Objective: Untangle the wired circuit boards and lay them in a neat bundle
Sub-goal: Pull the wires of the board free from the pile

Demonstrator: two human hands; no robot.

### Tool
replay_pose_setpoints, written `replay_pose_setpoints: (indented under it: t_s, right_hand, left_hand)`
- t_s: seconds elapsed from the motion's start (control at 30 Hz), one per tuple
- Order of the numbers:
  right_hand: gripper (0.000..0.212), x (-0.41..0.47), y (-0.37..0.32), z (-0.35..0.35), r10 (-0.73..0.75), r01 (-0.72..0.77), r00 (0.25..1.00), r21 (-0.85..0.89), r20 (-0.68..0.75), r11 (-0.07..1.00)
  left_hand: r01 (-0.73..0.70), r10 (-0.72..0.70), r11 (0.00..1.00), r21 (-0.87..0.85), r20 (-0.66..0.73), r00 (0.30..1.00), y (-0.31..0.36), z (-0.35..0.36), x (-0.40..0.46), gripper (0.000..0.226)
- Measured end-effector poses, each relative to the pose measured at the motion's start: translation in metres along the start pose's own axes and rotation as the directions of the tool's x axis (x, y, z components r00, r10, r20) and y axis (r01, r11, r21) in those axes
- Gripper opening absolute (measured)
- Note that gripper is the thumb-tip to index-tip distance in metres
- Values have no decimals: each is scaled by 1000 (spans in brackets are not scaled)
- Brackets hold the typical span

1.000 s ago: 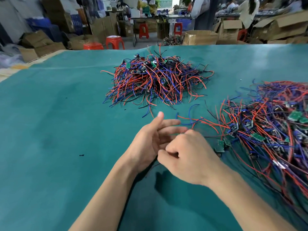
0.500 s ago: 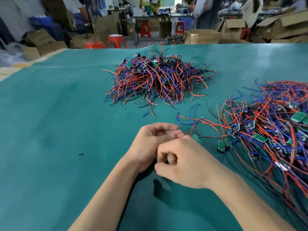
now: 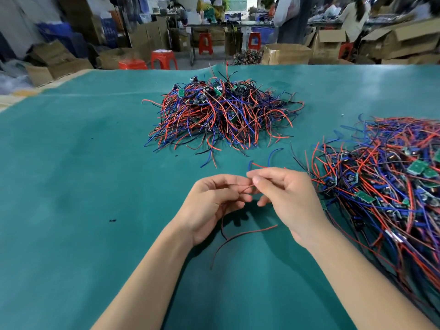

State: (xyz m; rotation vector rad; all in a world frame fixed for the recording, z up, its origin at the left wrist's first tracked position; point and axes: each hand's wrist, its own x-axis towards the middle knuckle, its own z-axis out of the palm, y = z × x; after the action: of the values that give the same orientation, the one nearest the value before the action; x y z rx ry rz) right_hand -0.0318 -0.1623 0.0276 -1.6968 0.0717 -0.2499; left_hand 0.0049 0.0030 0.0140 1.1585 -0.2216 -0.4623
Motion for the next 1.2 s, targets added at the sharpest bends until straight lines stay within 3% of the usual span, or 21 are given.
replay_pose_setpoints:
  t_s: [0.07,0.17,0.37,0.43,0.57,0.63,0.8,0.97,1.2]
  right_hand:
    - [15,-1,1,1,-6,7,998,14,-58,1000]
    - [10,0,0,-1,54,-36,993,176,-103,984]
    - [20,4,-5,-5,128,-117,992,498,13,859]
    - [21,4,-6,-6,116,-116,993,449,28,886]
    - [14,2,-3,-6,19,-19,1000,114,-4,993]
    - [14,1,-1,-4,9,-10,1000,103,16,995]
    - [16,0,0,-1,-17,11,998,85,64,996]
    - [23,1,-4,-6,-124,128,992,-163,34,978]
    - [32,1,0,-3,-107,102,990,-58,-89,993]
  left_hand:
    - [-3,2,999,35,23,1000,0,1,-1,32]
    - [-13,8,994,108,49,999,0,4,-3,29]
    - [-10,8,987,160,12,1000,1,6,-3,37]
    - [-6,2,982,190,17,1000,1,6,-3,39]
    - [-23,13,976,216,48,999,-1,6,-3,21]
    - [-60,55,971,231,31,998,-3,6,-3,11]
    - [-112,126,945,307,-26,992,-5,5,-2,19]
    - [-94,120,921,377,-45,992,-6,8,-2,21]
    - [-55,73,922,383,-31,997,-5,8,-3,18]
